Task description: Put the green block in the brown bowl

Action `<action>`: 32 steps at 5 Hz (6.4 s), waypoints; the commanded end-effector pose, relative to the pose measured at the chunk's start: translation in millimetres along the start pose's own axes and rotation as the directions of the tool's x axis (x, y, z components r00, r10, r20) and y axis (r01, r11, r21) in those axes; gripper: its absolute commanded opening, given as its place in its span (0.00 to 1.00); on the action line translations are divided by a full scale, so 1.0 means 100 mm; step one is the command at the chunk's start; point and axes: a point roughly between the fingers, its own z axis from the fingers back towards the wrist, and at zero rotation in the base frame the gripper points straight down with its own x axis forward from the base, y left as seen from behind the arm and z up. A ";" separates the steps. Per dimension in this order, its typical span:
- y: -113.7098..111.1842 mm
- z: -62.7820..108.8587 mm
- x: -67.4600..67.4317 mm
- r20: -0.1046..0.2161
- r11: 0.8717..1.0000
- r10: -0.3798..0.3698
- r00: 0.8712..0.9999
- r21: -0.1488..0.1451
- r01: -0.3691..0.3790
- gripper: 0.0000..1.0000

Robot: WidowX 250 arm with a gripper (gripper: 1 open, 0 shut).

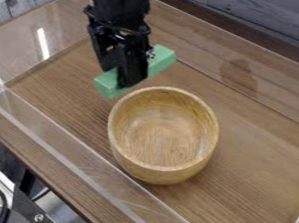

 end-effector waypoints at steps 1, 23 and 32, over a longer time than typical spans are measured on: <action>-0.05 0.03 0.07 0.006 0.999 -0.033 0.999 0.011 0.033 0.00; -0.37 -0.56 0.18 -0.209 0.957 -0.287 0.935 -0.018 0.290 0.00; -0.30 -0.55 0.18 -0.202 0.975 -0.221 0.954 -0.018 0.222 0.00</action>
